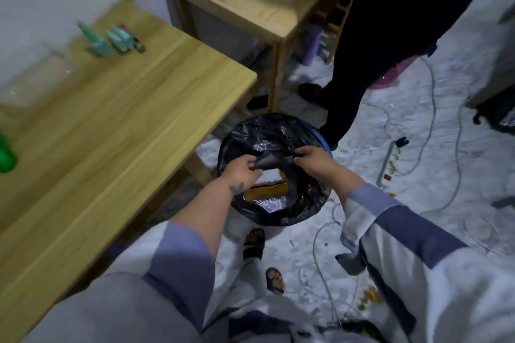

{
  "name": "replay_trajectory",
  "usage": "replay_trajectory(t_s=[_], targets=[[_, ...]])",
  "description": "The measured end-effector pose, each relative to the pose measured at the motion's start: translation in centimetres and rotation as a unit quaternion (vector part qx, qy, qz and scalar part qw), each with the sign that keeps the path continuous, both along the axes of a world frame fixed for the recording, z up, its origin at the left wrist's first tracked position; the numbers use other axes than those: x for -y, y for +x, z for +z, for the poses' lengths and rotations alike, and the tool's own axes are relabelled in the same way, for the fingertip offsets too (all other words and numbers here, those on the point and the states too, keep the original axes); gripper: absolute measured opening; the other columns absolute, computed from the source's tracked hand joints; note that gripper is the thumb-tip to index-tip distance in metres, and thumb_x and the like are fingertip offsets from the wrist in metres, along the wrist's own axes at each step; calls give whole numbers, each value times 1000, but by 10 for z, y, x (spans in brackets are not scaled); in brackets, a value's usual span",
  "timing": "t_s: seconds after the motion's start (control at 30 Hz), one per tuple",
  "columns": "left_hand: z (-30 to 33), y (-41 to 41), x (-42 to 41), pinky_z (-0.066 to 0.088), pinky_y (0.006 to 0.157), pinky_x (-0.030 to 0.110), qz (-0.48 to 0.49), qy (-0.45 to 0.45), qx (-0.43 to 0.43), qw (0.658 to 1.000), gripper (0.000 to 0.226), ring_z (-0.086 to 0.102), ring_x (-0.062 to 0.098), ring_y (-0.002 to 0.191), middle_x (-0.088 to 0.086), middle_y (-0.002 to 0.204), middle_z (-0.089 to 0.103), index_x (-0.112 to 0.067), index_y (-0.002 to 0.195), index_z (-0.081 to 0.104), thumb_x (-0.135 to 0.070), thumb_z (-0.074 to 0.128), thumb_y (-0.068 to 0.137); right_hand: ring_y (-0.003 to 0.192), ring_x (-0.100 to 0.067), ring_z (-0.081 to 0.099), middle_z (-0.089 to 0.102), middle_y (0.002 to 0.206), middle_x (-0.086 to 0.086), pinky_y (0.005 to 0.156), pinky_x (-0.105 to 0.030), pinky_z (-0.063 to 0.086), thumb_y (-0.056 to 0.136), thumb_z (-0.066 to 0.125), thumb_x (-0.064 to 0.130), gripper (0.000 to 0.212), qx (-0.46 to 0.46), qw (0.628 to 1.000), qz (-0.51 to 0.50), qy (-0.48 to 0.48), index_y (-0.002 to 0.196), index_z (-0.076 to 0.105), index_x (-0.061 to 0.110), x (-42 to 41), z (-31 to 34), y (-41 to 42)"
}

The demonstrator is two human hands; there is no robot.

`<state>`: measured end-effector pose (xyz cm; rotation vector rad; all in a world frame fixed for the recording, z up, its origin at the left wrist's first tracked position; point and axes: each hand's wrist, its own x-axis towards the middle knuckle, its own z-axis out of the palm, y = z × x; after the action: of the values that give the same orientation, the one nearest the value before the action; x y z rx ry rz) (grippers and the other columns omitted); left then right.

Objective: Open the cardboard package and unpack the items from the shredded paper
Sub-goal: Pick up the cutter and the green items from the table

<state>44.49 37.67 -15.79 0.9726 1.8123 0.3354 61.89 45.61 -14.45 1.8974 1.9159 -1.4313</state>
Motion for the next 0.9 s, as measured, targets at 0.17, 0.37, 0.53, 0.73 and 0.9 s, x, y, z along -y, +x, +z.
replay_trajectory(t_s=[0.17, 0.37, 0.53, 0.73, 0.9], targets=[[57, -18, 22, 35, 104, 25, 7, 50, -28, 998, 54, 46, 20, 132, 7, 144, 47, -10, 143, 39, -25, 58, 95, 122, -22, 53, 55, 135, -6, 101, -28, 40, 90, 57, 24, 43, -27, 996, 63, 54, 132, 52, 13, 14, 57, -33], [112, -71, 51, 42, 94, 23, 100, 105, -59, 988, 51, 50, 21, 126, 6, 141, 50, -10, 141, 43, -25, 59, 94, 108, -23, 56, 56, 133, -10, 90, -30, 43, 93, 54, 25, 45, -74, 983, 140, 89, 136, 48, 13, 23, 116, -95], [133, -129, 74, 40, 96, 27, 174, 115, -84, 974, 49, 49, 22, 126, 5, 140, 50, -12, 140, 44, -27, 57, 95, 114, -25, 53, 51, 136, -10, 88, -32, 43, 94, 52, 27, 42, -89, 975, 180, 94, 135, 48, 19, 27, 138, -164], [135, -211, 83, 37, 99, 25, 235, 121, -154, 952, 48, 49, 23, 127, 6, 142, 50, -12, 138, 48, -24, 59, 93, 117, -28, 53, 54, 131, -12, 88, -33, 42, 94, 53, 27, 41, -98, 964, 231, 90, 134, 50, 19, 21, 141, -254], [121, -289, 75, 35, 103, 30, 269, 118, -208, 933, 50, 45, 27, 130, 10, 142, 47, -14, 139, 45, -27, 58, 93, 92, -23, 57, 62, 118, -13, 77, -28, 43, 93, 53, 22, 37, -103, 959, 233, 122, 130, 54, 16, -2, 133, -328]])
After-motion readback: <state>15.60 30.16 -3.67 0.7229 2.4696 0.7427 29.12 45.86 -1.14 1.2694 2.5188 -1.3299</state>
